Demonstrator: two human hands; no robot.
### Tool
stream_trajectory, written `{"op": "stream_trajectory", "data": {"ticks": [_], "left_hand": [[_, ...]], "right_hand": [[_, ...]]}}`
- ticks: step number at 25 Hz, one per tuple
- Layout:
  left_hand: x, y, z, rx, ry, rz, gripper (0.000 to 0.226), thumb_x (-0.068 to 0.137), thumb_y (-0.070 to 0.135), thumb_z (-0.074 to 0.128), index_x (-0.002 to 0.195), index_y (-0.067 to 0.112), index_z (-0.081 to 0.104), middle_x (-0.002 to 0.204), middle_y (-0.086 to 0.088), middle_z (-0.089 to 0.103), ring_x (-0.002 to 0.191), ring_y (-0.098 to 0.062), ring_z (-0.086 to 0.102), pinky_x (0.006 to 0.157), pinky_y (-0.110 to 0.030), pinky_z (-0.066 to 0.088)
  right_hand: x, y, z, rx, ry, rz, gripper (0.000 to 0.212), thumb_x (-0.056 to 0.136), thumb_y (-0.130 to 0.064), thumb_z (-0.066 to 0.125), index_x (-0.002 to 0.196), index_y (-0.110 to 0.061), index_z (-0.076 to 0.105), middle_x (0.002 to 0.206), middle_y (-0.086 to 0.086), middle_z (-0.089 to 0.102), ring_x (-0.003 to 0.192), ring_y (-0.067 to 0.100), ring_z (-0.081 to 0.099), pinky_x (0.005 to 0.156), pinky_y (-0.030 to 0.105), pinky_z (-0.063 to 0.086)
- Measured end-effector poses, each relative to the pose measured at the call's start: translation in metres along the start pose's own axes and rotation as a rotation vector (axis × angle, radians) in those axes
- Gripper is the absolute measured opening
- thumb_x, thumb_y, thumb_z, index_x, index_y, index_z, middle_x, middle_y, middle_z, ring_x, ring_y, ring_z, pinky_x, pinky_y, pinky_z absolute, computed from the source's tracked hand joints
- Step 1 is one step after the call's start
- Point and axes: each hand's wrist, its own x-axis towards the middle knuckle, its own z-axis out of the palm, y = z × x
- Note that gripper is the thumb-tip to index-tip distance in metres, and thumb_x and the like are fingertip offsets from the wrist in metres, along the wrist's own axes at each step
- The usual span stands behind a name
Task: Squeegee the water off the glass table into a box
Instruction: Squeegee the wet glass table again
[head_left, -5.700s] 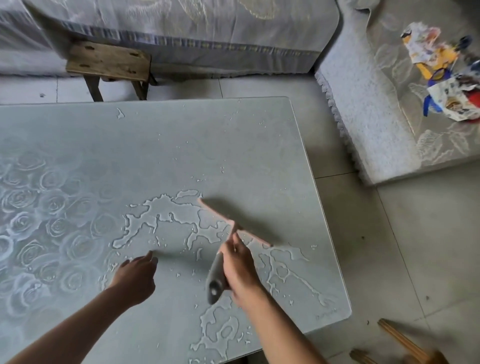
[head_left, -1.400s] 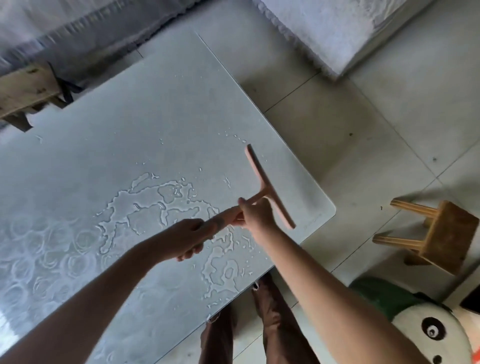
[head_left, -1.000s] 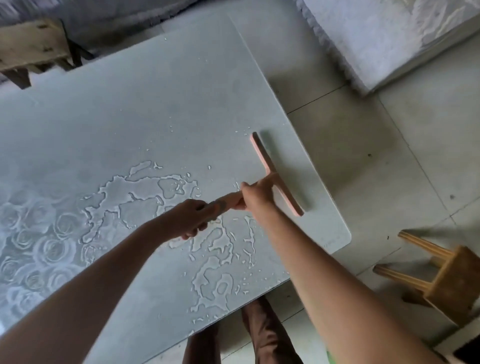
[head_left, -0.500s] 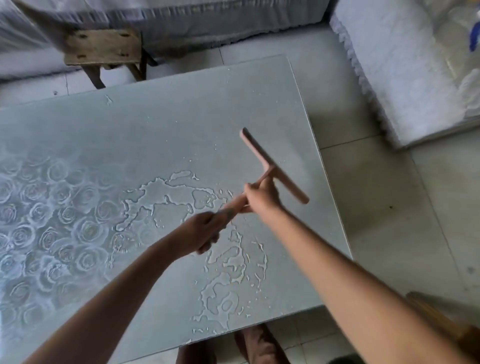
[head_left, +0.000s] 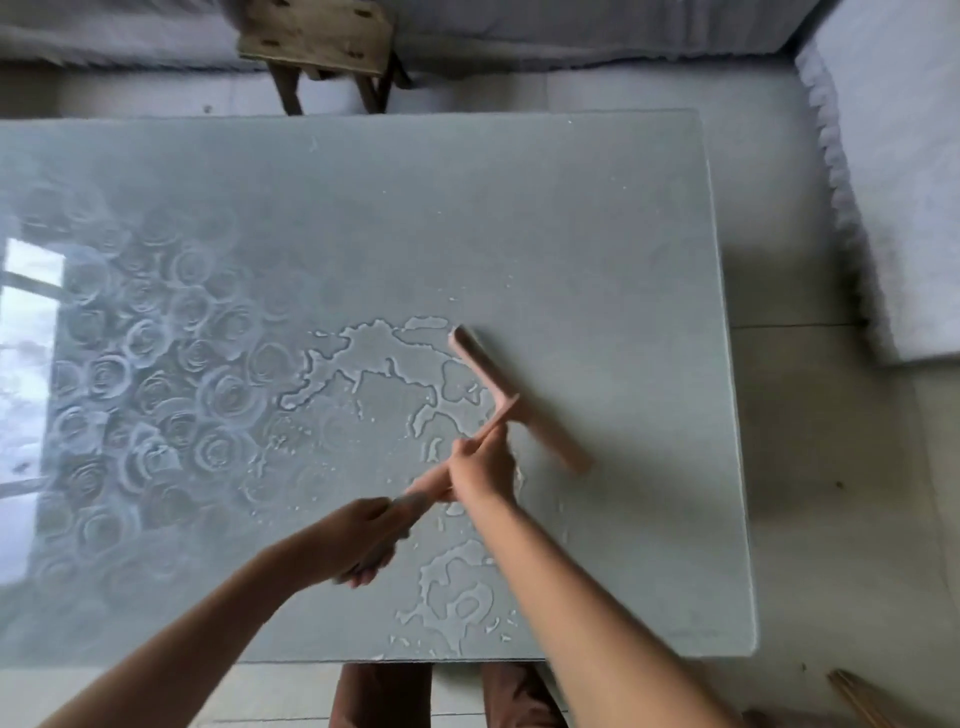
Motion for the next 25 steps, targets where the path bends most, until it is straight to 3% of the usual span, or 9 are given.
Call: {"op": "stream_trajectory", "data": {"ticks": [3, 6, 8, 12, 15, 17, 19, 21, 25], "left_hand": [[-0.042, -0.026, -0.013, -0.026, 0.056, -0.041, 0.049, 0.094, 0.057, 0.039, 0.088, 0.01, 0.054, 0.045, 0.003, 0.049, 0.032, -0.011, 0.039, 0.036, -0.016, 0.023], [-0.057, -0.006, -0.004, -0.122, 0.076, 0.139, 0.048, 0.096, 0.051, 0.035, 0.092, 0.005, 0.048, 0.048, 0.002, 0.047, 0.032, -0.01, 0.038, 0.035, -0.017, 0.022], [-0.064, 0.012, -0.001, -0.282, 0.111, 0.269, 0.04, 0.1, 0.045, 0.03, 0.097, 0.007, 0.043, 0.056, -0.002, 0.047, 0.039, -0.011, 0.042, 0.037, -0.02, 0.027], [-0.072, 0.013, -0.016, -0.56, 0.043, 0.307, 0.029, 0.103, 0.032, 0.03, 0.109, 0.012, 0.05, 0.079, -0.008, 0.057, 0.07, -0.02, 0.06, 0.065, -0.027, 0.049], [-0.059, -0.038, -0.036, -0.507, 0.164, 0.201, 0.018, 0.102, 0.02, 0.038, 0.102, 0.012, 0.054, 0.086, -0.008, 0.059, 0.073, -0.017, 0.058, 0.062, -0.021, 0.043], [-0.04, -0.086, -0.05, -0.372, 0.456, 0.1, 0.014, 0.1, 0.014, 0.044, 0.106, 0.012, 0.056, 0.097, -0.013, 0.06, 0.081, -0.026, 0.058, 0.065, -0.025, 0.042], [-0.023, -0.125, -0.058, -0.054, 0.708, -0.01, 0.028, 0.097, 0.016, 0.048, 0.124, 0.012, 0.053, 0.118, -0.017, 0.056, 0.107, -0.031, 0.054, 0.086, -0.03, 0.042], [-0.013, -0.154, -0.057, 0.118, 0.788, -0.08, 0.046, 0.095, 0.024, 0.049, 0.139, 0.012, 0.042, 0.139, -0.019, 0.041, 0.129, -0.034, 0.039, 0.105, -0.038, 0.034], [-0.007, -0.18, -0.047, 0.264, 0.67, -0.092, 0.062, 0.097, 0.037, 0.042, 0.151, 0.014, 0.021, 0.16, -0.009, 0.013, 0.146, -0.027, 0.014, 0.117, -0.041, 0.019]], "right_hand": [[-0.03, -0.007, 0.026, -0.057, -0.097, 0.011, 0.046, 0.096, -0.021, 0.048, 0.135, 0.001, 0.037, 0.137, 0.019, 0.05, 0.125, 0.031, 0.048, 0.097, 0.031, 0.036], [-0.046, -0.022, 0.011, -0.057, -0.016, -0.11, 0.052, 0.093, -0.025, 0.055, 0.135, 0.0, 0.038, 0.136, 0.018, 0.051, 0.123, 0.03, 0.05, 0.096, 0.03, 0.037], [-0.063, -0.047, 0.005, -0.046, -0.089, -0.242, 0.06, 0.09, -0.02, 0.058, 0.143, -0.006, 0.03, 0.133, 0.013, 0.052, 0.121, 0.03, 0.053, 0.095, 0.03, 0.039], [-0.049, -0.116, 0.009, -0.31, -0.228, -0.528, 0.047, 0.09, -0.001, 0.042, 0.136, -0.01, 0.039, 0.094, 0.011, 0.056, 0.084, 0.033, 0.062, 0.081, 0.047, 0.052], [-0.02, -0.159, 0.02, -0.616, -0.265, -0.652, 0.038, 0.093, -0.004, 0.036, 0.129, -0.007, 0.047, 0.086, 0.012, 0.056, 0.064, 0.026, 0.055, 0.062, 0.042, 0.052], [-0.006, -0.164, 0.039, -0.705, -0.322, -0.712, 0.045, 0.095, -0.008, 0.034, 0.137, -0.019, 0.043, 0.087, 0.006, 0.056, 0.051, 0.024, 0.054, 0.046, 0.032, 0.049], [0.0, -0.148, 0.052, -0.786, -0.301, -0.766, 0.044, 0.095, -0.014, 0.035, 0.137, -0.027, 0.043, 0.094, 0.007, 0.06, 0.047, 0.025, 0.058, 0.036, 0.026, 0.046], [0.001, -0.114, 0.047, -0.833, -0.248, -0.765, 0.034, 0.097, -0.022, 0.039, 0.129, -0.025, 0.048, 0.088, 0.009, 0.064, 0.051, 0.028, 0.063, 0.038, 0.027, 0.049], [-0.03, -0.013, -0.022, -0.896, -0.201, -0.66, 0.046, 0.098, -0.027, 0.046, 0.143, -0.028, 0.039, 0.096, 0.01, 0.065, 0.07, 0.025, 0.055, 0.064, 0.029, 0.04]]}}
